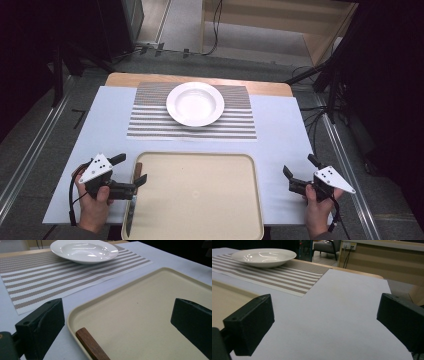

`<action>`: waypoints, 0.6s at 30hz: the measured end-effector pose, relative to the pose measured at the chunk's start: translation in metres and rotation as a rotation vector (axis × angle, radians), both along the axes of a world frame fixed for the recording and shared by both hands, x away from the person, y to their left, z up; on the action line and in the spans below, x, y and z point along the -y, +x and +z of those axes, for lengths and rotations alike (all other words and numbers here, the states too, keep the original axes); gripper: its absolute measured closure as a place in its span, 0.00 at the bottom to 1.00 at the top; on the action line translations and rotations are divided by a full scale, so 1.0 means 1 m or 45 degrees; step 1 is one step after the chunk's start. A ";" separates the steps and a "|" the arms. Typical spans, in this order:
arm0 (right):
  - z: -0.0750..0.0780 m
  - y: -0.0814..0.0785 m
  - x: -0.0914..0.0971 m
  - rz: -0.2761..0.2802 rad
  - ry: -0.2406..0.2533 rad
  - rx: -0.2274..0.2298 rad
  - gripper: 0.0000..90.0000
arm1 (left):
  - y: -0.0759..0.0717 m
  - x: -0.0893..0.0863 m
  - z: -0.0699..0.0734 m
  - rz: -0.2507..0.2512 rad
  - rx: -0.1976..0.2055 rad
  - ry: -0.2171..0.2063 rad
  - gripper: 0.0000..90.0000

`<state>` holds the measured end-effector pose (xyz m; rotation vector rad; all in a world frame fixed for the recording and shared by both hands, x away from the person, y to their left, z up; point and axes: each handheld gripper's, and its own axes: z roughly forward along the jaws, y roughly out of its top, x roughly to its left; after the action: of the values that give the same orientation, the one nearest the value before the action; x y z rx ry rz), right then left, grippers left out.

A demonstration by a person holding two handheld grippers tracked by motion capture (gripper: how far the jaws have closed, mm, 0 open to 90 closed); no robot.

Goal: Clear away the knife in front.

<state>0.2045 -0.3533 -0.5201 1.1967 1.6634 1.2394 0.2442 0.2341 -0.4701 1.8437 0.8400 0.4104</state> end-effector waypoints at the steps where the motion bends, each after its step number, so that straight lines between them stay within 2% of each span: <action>1: 0.000 0.000 0.000 0.000 0.000 0.000 0.00 | 0.000 -0.002 0.000 0.004 0.001 0.003 0.00; 18: 0.000 0.000 0.000 0.000 0.000 0.000 0.00 | 0.002 -0.033 0.004 0.106 0.019 -0.022 0.00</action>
<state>0.2045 -0.3533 -0.5201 1.1971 1.6634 1.2393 0.2462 0.2676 -0.4665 1.7924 0.9094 0.4671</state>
